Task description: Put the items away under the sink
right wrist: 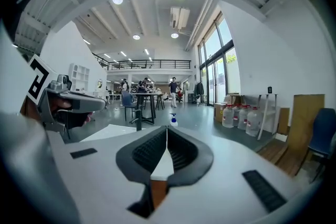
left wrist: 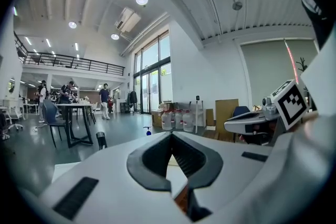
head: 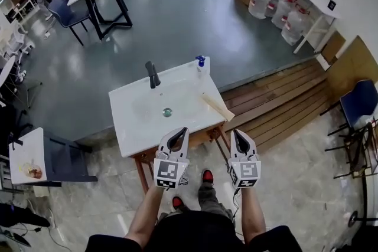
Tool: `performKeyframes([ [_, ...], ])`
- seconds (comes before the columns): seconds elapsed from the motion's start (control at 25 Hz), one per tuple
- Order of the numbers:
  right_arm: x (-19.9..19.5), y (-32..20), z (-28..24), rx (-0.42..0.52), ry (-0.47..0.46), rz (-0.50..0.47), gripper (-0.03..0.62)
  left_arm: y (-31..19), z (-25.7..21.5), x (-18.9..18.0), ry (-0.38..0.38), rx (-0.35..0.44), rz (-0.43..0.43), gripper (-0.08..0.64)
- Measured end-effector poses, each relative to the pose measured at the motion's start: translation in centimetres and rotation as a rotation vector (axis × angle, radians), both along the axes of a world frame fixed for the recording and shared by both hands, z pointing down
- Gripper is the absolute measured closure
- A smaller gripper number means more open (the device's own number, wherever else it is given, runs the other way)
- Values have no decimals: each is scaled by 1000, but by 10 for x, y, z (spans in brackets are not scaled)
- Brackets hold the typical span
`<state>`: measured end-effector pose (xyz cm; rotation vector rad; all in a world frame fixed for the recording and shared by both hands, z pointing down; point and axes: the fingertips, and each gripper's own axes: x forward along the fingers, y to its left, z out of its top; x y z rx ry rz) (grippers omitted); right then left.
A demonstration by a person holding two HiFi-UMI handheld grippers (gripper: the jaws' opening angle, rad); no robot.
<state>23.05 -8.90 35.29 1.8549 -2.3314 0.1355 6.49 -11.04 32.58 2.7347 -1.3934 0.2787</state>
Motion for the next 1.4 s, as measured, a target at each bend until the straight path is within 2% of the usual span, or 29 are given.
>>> performKeyframes([
  [0.4,38,-78,54,-103,-2,-66,558,-65,56,45,-20,-113,-42,552],
  [0.64,39,-108,102,-184,-8,-120,558,-90,97,59,-59,-167,-56,552],
  [0.84,37,-124,133,-225,-13,-158,558,-100,122,64,-58,-214,-68,552],
  [1.12,29,-140,170,-300,87,-256,555,-106,137,64,-73,-258,-99,554],
  [1.16,28,-142,175,-307,106,-269,548,-106,139,64,-74,-263,-101,554],
  [1.24,26,-146,185,-329,133,-298,450,-107,142,62,-75,-276,-109,554],
  [1.4,27,-154,206,-367,161,-307,393,-108,150,58,-72,-298,-127,554],
])
